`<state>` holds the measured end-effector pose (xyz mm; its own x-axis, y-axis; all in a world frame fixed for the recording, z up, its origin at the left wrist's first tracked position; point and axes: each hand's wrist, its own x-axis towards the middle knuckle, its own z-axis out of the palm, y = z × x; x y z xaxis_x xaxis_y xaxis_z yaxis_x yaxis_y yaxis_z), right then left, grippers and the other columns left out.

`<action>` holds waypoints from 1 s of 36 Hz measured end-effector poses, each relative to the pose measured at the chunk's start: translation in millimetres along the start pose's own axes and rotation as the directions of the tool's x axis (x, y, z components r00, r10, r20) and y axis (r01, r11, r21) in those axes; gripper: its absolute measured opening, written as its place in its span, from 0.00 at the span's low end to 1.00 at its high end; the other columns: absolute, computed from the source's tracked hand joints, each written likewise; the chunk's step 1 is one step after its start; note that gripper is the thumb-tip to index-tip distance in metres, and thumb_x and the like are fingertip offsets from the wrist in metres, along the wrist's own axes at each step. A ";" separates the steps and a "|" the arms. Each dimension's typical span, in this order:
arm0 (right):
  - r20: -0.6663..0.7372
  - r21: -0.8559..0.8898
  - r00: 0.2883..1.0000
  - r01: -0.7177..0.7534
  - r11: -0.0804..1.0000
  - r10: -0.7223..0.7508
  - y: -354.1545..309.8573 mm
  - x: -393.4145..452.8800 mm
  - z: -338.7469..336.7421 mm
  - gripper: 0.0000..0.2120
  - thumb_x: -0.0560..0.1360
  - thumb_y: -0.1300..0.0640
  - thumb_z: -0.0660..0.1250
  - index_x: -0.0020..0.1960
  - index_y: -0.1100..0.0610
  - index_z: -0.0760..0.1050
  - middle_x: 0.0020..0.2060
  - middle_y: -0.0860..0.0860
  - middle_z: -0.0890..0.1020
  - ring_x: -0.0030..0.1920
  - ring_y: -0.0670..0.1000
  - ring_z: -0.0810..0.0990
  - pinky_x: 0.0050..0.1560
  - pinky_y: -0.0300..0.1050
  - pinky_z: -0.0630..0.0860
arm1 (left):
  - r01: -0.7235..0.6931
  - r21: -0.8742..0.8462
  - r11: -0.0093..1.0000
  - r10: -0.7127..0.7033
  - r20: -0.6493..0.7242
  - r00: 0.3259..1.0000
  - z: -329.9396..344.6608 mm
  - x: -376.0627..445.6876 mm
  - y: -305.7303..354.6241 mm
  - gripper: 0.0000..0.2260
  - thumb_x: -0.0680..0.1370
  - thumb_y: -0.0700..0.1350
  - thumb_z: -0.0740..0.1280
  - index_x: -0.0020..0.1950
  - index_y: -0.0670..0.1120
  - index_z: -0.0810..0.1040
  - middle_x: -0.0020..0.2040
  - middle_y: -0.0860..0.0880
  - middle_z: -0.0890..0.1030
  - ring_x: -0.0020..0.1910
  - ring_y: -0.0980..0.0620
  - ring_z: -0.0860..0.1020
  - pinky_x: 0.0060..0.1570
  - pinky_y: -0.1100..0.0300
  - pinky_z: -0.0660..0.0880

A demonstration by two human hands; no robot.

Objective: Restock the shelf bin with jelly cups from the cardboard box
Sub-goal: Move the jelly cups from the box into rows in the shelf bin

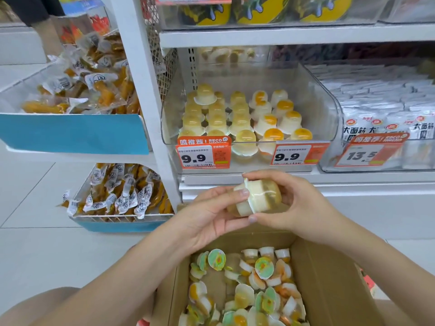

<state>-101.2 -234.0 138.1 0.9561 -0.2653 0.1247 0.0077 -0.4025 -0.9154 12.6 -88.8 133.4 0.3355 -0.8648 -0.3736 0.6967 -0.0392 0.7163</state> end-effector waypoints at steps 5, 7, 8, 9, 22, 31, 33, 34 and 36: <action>-0.052 0.013 0.999 0.015 1.000 -0.015 -17.6 16.4 -8.5 0.27 0.59 0.51 0.80 0.57 0.46 0.78 0.49 0.46 0.82 0.51 0.48 0.80 0.55 0.43 0.77 | 0.041 0.240 0.970 -0.042 0.001 0.999 -1.6 -5.0 21.6 0.26 0.71 0.51 0.71 0.65 0.41 0.72 0.55 0.42 0.82 0.51 0.45 0.83 0.51 0.51 0.80; -0.142 -0.010 0.990 0.020 1.000 -0.021 -30.5 33.9 -14.3 0.28 0.60 0.52 0.81 0.58 0.50 0.78 0.51 0.47 0.81 0.50 0.46 0.80 0.53 0.41 0.77 | 0.071 0.557 0.827 -0.015 -0.104 0.995 -7.6 -7.1 37.7 0.25 0.72 0.60 0.65 0.63 0.47 0.74 0.57 0.48 0.81 0.52 0.48 0.82 0.52 0.50 0.80; -0.191 -0.035 0.981 0.017 0.999 -0.024 -37.1 46.5 -16.7 0.27 0.61 0.52 0.80 0.58 0.50 0.78 0.51 0.47 0.81 0.49 0.44 0.79 0.51 0.39 0.77 | 0.095 0.679 0.728 0.037 -0.178 0.983 -12.2 -6.9 44.7 0.23 0.73 0.62 0.63 0.61 0.48 0.75 0.57 0.50 0.81 0.51 0.50 0.82 0.52 0.50 0.80; -0.230 -0.080 0.973 0.016 0.997 -0.034 -43.4 62.1 -19.1 0.26 0.62 0.53 0.79 0.59 0.50 0.78 0.51 0.47 0.80 0.49 0.43 0.79 0.51 0.38 0.77 | 0.124 0.768 0.629 0.111 -0.246 0.963 -17.1 -6.0 50.3 0.21 0.75 0.63 0.61 0.58 0.49 0.76 0.55 0.51 0.80 0.50 0.52 0.82 0.52 0.51 0.79; -0.009 -0.710 0.997 -0.060 0.701 0.076 -40.8 263.4 -9.0 0.40 0.67 0.48 0.76 0.73 0.55 0.61 0.69 0.54 0.69 0.66 0.55 0.70 0.57 0.43 0.70 | 0.205 0.933 -0.296 0.520 -0.022 0.854 -57.7 4.3 71.6 0.13 0.78 0.51 0.61 0.61 0.48 0.67 0.57 0.49 0.75 0.56 0.47 0.74 0.44 0.54 0.72; 0.014 -0.795 0.991 -0.070 0.602 0.134 -32.6 280.2 -0.7 0.42 0.64 0.48 0.78 0.71 0.57 0.64 0.65 0.55 0.73 0.62 0.57 0.74 0.57 0.46 0.73 | 0.201 0.925 -0.322 0.519 -0.005 0.855 -55.5 7.9 71.0 0.16 0.79 0.49 0.61 0.64 0.47 0.64 0.59 0.47 0.73 0.56 0.46 0.74 0.42 0.55 0.68; 0.023 -0.802 0.989 -0.069 0.593 0.147 -31.0 280.4 1.4 0.42 0.64 0.49 0.79 0.72 0.57 0.63 0.64 0.55 0.73 0.62 0.57 0.74 0.56 0.46 0.74 | 0.201 0.925 -0.322 0.524 -0.003 0.852 -55.4 8.4 70.2 0.16 0.79 0.49 0.61 0.65 0.47 0.64 0.59 0.47 0.73 0.56 0.46 0.74 0.41 0.56 0.67; 0.028 -0.802 0.989 -0.066 0.593 0.148 -30.0 280.3 2.2 0.41 0.64 0.49 0.79 0.71 0.57 0.64 0.64 0.55 0.73 0.62 0.57 0.74 0.55 0.46 0.74 | 0.200 0.926 -0.320 0.526 -0.002 0.851 -55.2 8.4 69.8 0.16 0.79 0.48 0.61 0.65 0.47 0.64 0.59 0.47 0.73 0.56 0.47 0.74 0.40 0.56 0.67; 0.036 -0.799 0.988 -0.061 0.598 0.149 -28.6 280.0 3.6 0.41 0.64 0.50 0.79 0.71 0.57 0.64 0.64 0.55 0.73 0.61 0.57 0.74 0.55 0.47 0.74 | 0.197 0.926 -0.322 0.530 0.004 0.848 -55.1 8.4 68.8 0.16 0.79 0.48 0.61 0.65 0.47 0.63 0.60 0.47 0.72 0.56 0.47 0.74 0.40 0.57 0.66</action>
<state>167.4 -293.6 197.8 0.9564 -0.2909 -0.0273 -0.2883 -0.9244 -0.2496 98.3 -71.2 147.0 0.6509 -0.7563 0.0655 -0.7458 -0.6209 0.2413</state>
